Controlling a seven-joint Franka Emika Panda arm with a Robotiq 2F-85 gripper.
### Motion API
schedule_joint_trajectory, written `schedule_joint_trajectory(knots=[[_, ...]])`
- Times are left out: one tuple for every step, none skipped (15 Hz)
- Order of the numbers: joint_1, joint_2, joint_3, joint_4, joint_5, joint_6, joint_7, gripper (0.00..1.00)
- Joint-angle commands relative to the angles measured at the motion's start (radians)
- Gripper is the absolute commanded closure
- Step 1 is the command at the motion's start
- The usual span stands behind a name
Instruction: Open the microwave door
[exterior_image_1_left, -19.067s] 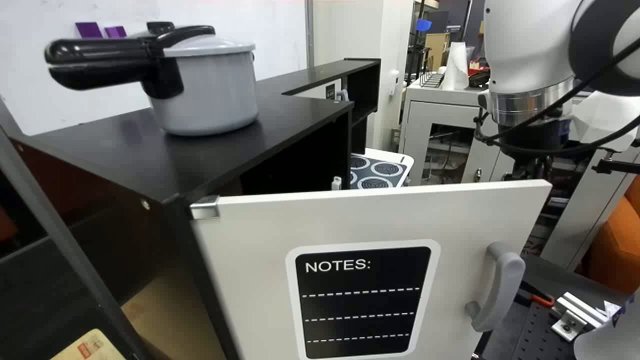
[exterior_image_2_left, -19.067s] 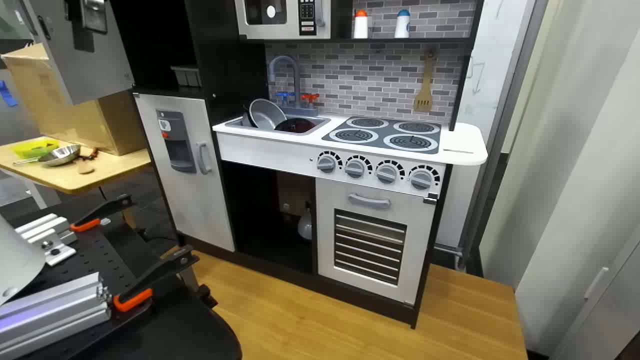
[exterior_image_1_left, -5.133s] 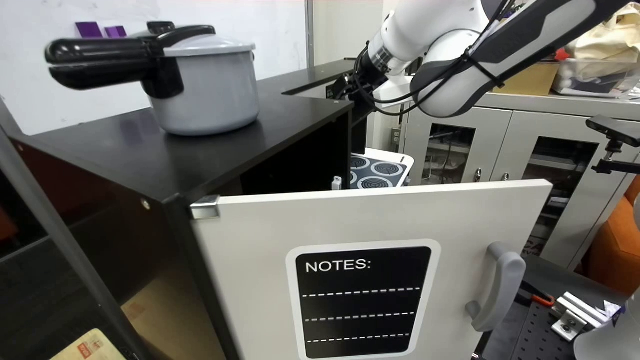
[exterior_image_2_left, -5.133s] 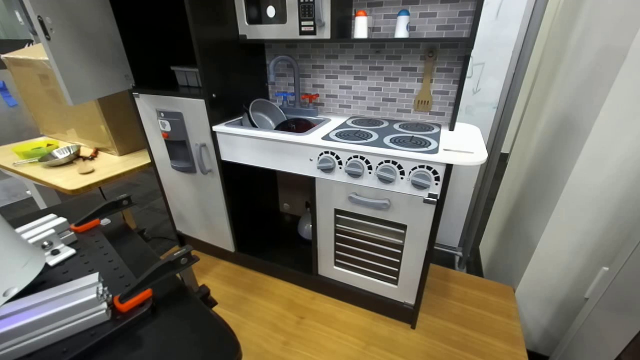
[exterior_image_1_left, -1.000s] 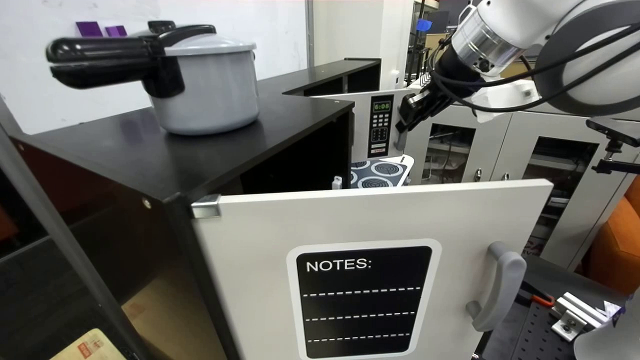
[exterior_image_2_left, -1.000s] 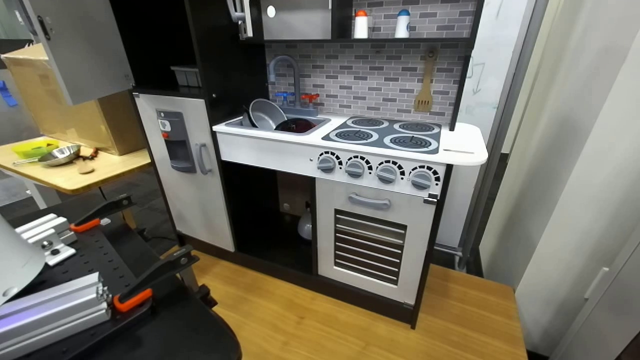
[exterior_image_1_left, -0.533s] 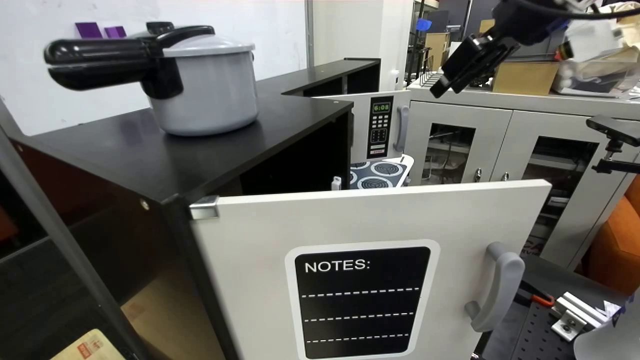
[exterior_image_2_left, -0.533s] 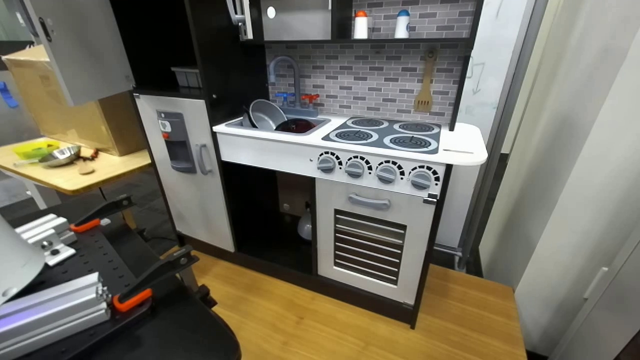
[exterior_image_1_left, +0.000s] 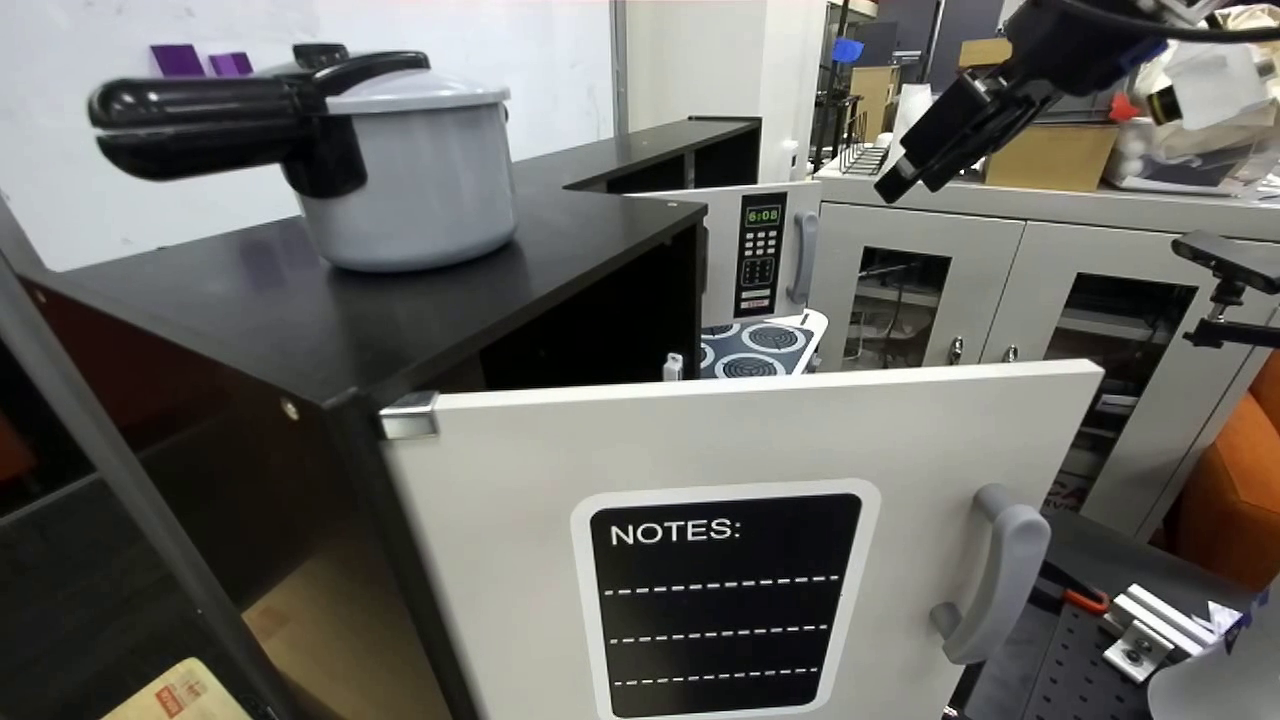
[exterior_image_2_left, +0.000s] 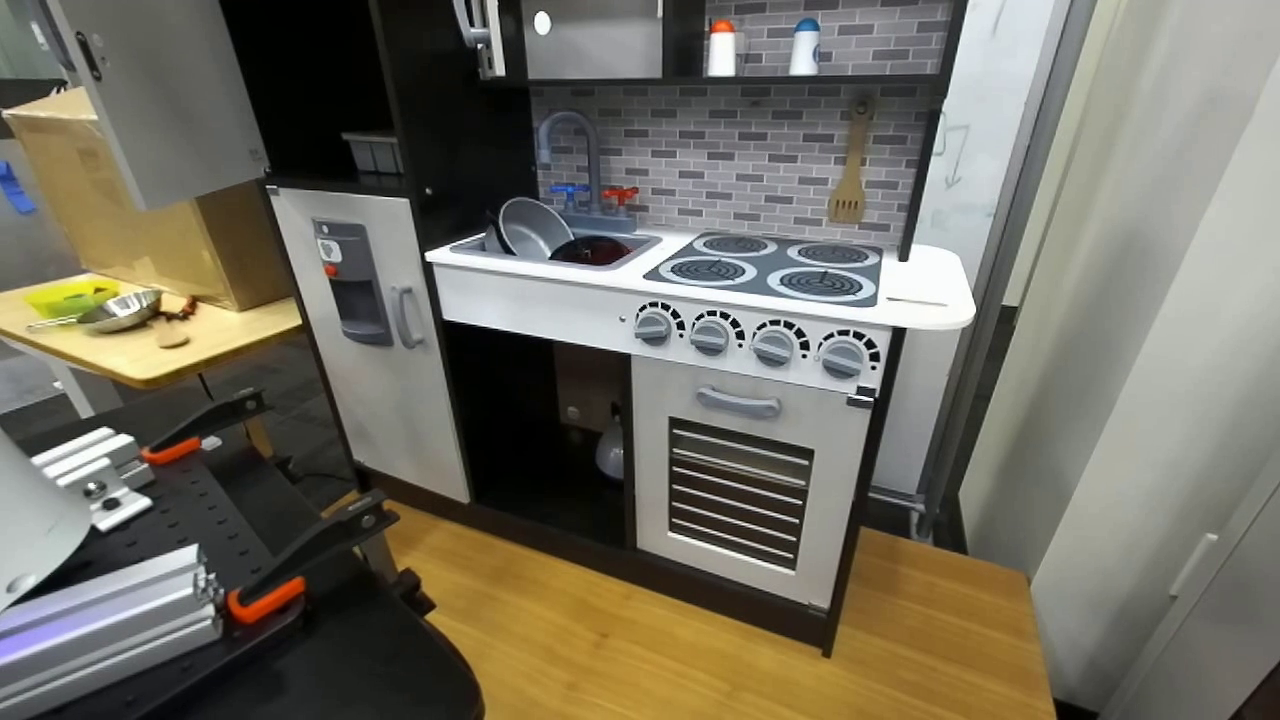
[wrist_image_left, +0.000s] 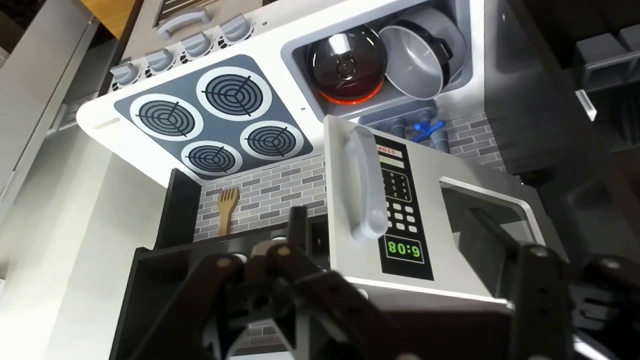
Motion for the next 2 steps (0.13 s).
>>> schedule_joint_trajectory(knots=[[-0.014,0.000,0.011,0.002,0.019,-0.001,-0.015,0.21],[-0.014,0.000,0.011,0.002,0.019,-0.001,-0.015,0.21]])
